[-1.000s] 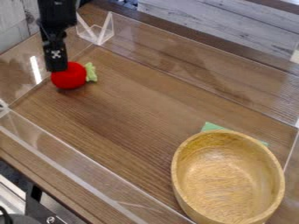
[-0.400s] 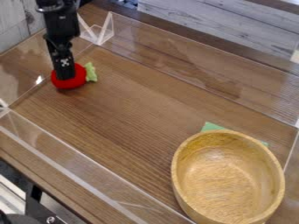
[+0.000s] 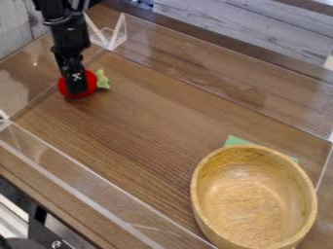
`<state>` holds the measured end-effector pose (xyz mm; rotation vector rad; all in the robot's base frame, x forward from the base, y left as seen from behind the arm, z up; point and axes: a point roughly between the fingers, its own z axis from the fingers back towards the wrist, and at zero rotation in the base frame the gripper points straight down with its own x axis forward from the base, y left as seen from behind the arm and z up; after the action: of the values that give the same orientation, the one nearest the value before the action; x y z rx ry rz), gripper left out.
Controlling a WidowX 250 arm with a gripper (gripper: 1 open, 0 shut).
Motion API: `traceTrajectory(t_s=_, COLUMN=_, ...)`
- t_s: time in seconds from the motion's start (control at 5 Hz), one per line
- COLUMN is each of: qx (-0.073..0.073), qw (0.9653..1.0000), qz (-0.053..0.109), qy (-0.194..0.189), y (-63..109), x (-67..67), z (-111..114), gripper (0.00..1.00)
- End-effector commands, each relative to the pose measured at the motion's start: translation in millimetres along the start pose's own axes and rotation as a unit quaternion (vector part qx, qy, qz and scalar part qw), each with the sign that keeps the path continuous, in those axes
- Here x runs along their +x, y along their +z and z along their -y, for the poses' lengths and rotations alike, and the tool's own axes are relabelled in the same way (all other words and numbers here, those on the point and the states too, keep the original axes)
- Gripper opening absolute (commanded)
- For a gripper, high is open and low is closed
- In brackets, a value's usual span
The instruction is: Move the red object to the right side of the table
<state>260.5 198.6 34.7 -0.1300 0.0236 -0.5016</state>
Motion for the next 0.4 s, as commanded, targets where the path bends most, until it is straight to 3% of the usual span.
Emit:
traceTrajectory(t_s=0.0, qx=0.014, qw=0.9998, qz=0.017, qy=-0.004, y=22.4, x=1.4, z=-4.6, gripper=1.0)
traceTrajectory(t_s=0.2, qx=0.006, qw=0.9995, qz=0.02, qy=-0.022, y=29.4, x=2.0, z=-8.3, gripper=1.0)
